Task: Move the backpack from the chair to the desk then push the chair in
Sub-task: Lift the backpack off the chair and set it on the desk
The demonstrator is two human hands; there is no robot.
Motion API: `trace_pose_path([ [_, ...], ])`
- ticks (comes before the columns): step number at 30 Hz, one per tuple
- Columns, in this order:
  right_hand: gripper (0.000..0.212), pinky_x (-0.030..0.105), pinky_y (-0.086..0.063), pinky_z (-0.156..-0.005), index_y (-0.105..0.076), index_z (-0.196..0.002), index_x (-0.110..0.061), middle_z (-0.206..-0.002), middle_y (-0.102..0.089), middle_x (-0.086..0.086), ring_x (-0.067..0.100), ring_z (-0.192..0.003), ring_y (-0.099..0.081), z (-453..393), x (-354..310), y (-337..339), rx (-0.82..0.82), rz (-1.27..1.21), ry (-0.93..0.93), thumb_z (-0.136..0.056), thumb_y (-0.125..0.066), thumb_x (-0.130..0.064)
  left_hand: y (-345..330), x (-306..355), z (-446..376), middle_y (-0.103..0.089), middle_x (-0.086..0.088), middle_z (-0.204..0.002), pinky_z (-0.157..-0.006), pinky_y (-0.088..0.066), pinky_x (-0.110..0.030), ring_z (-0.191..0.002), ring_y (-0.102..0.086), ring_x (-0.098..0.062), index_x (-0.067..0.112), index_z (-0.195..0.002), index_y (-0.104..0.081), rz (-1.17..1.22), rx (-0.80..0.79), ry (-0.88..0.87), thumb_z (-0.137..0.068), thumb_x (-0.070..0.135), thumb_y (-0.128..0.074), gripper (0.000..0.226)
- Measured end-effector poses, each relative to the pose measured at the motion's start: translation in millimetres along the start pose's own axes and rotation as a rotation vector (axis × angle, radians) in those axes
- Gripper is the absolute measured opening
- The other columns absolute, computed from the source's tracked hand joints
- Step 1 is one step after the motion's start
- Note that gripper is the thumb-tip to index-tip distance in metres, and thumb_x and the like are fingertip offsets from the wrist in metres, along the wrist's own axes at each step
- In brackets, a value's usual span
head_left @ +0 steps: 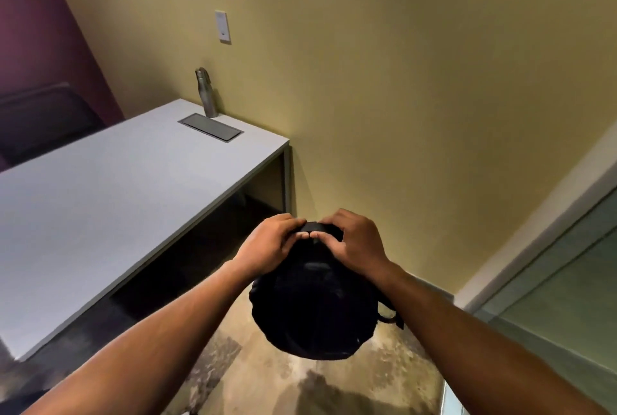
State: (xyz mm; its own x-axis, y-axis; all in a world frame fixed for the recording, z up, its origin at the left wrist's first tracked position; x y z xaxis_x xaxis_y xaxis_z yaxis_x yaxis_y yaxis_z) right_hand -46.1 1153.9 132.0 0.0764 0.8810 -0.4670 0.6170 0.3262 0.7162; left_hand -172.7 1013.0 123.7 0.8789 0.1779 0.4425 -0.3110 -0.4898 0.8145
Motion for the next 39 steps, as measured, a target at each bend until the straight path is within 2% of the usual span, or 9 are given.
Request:
trace_pose_path([
  [3, 0.028, 0.029, -0.049, -0.072, -0.082, -0.106, -0.014, -0.097, -0.078, 0.004, 0.025, -0.085, -0.072, -42.6, 11.6, -10.5, -0.011, -0.026, 0.041, -0.090, -0.085, -0.037, 7.1, -24.1, -30.7, -0.071, -0.004, -0.109, -0.083, -0.051, -0.029, -0.099, -0.066, -0.020, 0.012, -0.128, -0.066, -0.030, 0.030, 0.020, -0.098, 0.022, -0.061, 0.031],
  [6, 0.027, 0.025, -0.044, -0.073, -0.081, -0.106, -0.013, -0.097, -0.077, 0.005, 0.026, -0.085, -0.071, -86.3, 26.2, -24.4, -0.021, -0.054, 0.078, -0.090, -0.086, -0.034, 15.3, -50.6, -61.6, -0.071, -0.003, -0.104, -0.079, -0.047, -0.026, -0.094, -0.065, -0.019, 0.015, -0.121, -0.067, -0.044, 0.037, 0.033, -0.098, 0.031, -0.056, 0.030],
  [8, 0.025, 0.025, -0.042, -0.073, -0.081, -0.104, -0.013, -0.095, -0.077, 0.004, 0.026, -0.083, -0.070, -117.9, 32.8, -36.8, -0.016, -0.057, 0.111, -0.089, -0.087, -0.033, 21.5, -72.8, -82.0, -0.071, -0.002, -0.103, -0.079, -0.049, -0.030, -0.093, -0.064, -0.018, 0.016, -0.121, -0.067, -0.031, 0.048, 0.060, -0.096, 0.036, -0.052, 0.035],
  [10, 0.025, 0.026, -0.044, -0.071, -0.082, -0.101, -0.013, -0.092, -0.077, 0.004, 0.026, -0.081, -0.070, -149.4, 38.7, -51.4, -0.008, -0.066, 0.120, -0.087, -0.088, -0.034, 28.9, -98.8, -101.6, -0.071, -0.003, -0.105, -0.081, -0.052, -0.034, -0.094, -0.065, -0.018, 0.017, -0.120, -0.068, -0.010, 0.055, 0.075, -0.095, 0.039, -0.049, 0.038],
  [16, 0.023, 0.029, -0.049, -0.067, -0.082, -0.094, -0.014, -0.087, -0.076, 0.001, 0.021, -0.074, -0.069, -241.4, 43.9, -79.6, 0.029, -0.109, 0.145, -0.085, -0.092, -0.033, 57.6, -165.1, -161.1, -0.072, -0.003, -0.116, -0.089, -0.051, -0.033, -0.104, -0.065, -0.019, 0.018, -0.124, -0.066, 0.020, 0.105, 0.093, -0.096, 0.052, -0.041, 0.050],
  [20, 0.023, 0.032, -0.053, -0.066, -0.082, -0.093, -0.014, -0.086, -0.076, 0.000, 0.021, -0.074, -0.069, -306.4, 41.6, -94.4, 0.077, -0.111, 0.172, -0.085, -0.092, -0.033, 87.1, -202.8, -207.1, -0.072, -0.007, -0.113, -0.088, -0.053, -0.041, -0.102, -0.065, -0.025, 0.014, -0.122, -0.067, -0.032, 0.148, 0.080, -0.097, 0.049, -0.040, 0.050],
  [24, 0.025, 0.039, -0.057, -0.068, -0.083, -0.096, -0.014, -0.090, -0.077, 0.001, 0.022, -0.077, -0.070, -357.4, 47.6, -111.7, 0.082, -0.121, 0.182, -0.086, -0.090, -0.036, 107.2, -236.7, -241.5, -0.072, -0.007, -0.113, -0.086, -0.052, -0.040, -0.102, -0.065, -0.026, 0.015, -0.125, -0.067, -0.072, 0.147, 0.071, -0.097, 0.052, -0.039, 0.053],
  [34, 0.025, 0.037, -0.056, -0.066, -0.083, -0.095, -0.014, -0.088, -0.077, -0.001, 0.018, -0.075, -0.070, -495.2, 81.0, -155.5, 0.105, -0.190, 0.278, -0.087, -0.089, -0.037, 139.0, -322.9, -340.8, -0.071, -0.008, -0.109, -0.085, -0.053, -0.040, -0.098, -0.065, -0.027, 0.011, -0.124, -0.067, -0.112, 0.239, 0.077, -0.099, 0.048, -0.040, 0.052],
  [39, 0.025, 0.035, -0.055, -0.064, -0.083, -0.091, -0.015, -0.085, -0.078, -0.002, 0.016, -0.073, -0.069, -571.6, 87.4, -170.4, 0.118, -0.264, 0.330, -0.086, -0.090, -0.038, 165.1, -363.0, -391.8, -0.072, -0.006, -0.105, -0.082, -0.045, -0.027, -0.094, -0.063, -0.018, 0.011, -0.122, -0.068, -0.149, 0.321, 0.096, -0.100, 0.046, -0.043, 0.049],
])
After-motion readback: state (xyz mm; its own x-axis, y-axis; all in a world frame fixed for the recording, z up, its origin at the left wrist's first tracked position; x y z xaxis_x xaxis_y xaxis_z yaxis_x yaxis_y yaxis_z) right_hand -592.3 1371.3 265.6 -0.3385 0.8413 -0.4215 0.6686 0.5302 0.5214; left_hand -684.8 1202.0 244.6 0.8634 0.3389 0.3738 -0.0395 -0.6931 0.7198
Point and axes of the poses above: each hand's wrist, its own z-axis away from the middle knuckle, its own y-axis out of the back of the hand, x = y × z, the point moved 5 cm from there along -z, towards the middle knuckle
